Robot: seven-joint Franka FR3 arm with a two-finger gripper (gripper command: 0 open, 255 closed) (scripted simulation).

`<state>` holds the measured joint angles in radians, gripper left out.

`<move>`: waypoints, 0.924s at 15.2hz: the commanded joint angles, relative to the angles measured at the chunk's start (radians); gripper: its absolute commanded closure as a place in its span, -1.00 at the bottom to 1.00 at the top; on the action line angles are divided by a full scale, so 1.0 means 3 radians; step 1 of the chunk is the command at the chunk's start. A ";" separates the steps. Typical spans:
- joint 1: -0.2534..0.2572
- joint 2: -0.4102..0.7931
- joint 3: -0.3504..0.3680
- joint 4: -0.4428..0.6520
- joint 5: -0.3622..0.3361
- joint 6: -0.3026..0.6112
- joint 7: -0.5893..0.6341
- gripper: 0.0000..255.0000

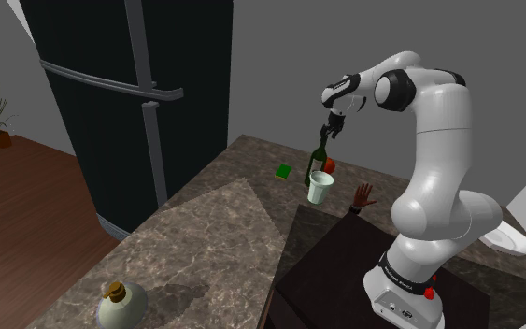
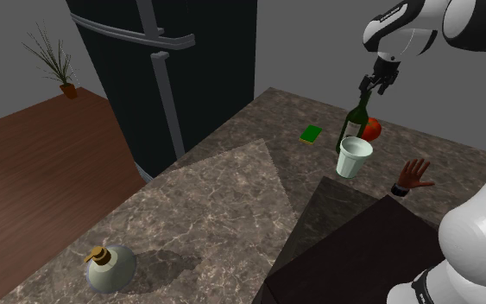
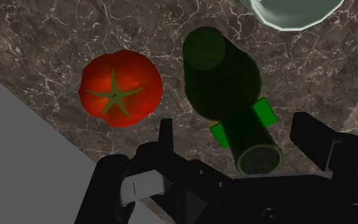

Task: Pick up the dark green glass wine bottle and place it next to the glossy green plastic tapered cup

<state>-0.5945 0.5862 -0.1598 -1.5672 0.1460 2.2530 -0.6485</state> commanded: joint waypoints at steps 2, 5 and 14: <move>-0.0001 0.0000 0.0000 0.0000 0.0000 0.0000 -0.0001 -1.00; 0.0012 -0.0194 -0.0025 0.0034 -0.0038 -0.0227 0.0021 -1.00; 0.0015 -0.0241 -0.0031 0.0051 -0.0048 -0.0290 0.0027 -1.00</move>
